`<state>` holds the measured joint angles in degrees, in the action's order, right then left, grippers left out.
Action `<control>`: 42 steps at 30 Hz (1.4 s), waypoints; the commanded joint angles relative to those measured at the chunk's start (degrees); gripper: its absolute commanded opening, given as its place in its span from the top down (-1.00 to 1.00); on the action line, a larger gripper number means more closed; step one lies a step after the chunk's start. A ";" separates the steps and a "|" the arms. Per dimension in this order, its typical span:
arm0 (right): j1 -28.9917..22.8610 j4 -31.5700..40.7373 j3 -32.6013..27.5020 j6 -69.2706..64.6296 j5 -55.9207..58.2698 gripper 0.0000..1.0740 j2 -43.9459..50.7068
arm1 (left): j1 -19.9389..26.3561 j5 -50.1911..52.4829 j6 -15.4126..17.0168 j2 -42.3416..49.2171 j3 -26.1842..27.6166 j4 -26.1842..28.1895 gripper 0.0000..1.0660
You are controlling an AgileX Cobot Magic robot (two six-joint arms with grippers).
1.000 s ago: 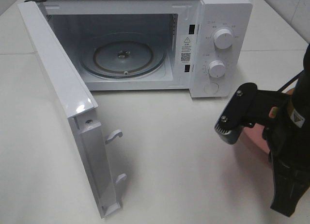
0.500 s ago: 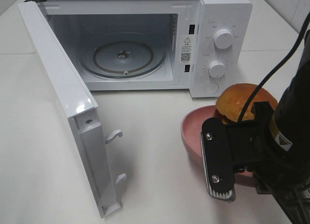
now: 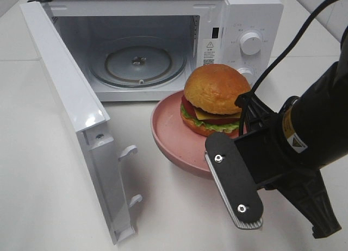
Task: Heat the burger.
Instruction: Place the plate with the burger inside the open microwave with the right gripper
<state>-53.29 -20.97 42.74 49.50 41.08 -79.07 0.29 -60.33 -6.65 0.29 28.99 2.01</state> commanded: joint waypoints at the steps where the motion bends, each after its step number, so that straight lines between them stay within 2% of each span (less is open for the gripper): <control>1: -0.06 -2.58 0.17 1.89 -6.76 1.00 -0.29 | 0.11 0.40 0.29 1.09 -0.06 0.17 -0.92; 8: -0.06 -2.58 0.23 6.42 -9.11 1.00 -0.92 | 0.11 0.40 0.29 1.09 -0.06 0.17 -0.92; 19: 4.07 -2.64 1.72 8.37 -17.36 1.00 -7.28 | 0.11 0.40 0.29 1.09 -0.06 0.17 -0.92; 29: 7.10 -2.12 7.33 8.88 -20.91 1.00 -15.36 | 0.11 0.40 0.29 1.09 -0.06 0.17 -0.92; 42: 7.96 -1.66 14.38 10.83 -21.94 1.00 -21.94 | 0.11 0.40 0.29 1.09 -0.06 0.17 -0.92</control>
<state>-46.12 -21.77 55.12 59.30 22.35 -100.73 0.29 -60.33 -6.65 0.29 28.99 2.01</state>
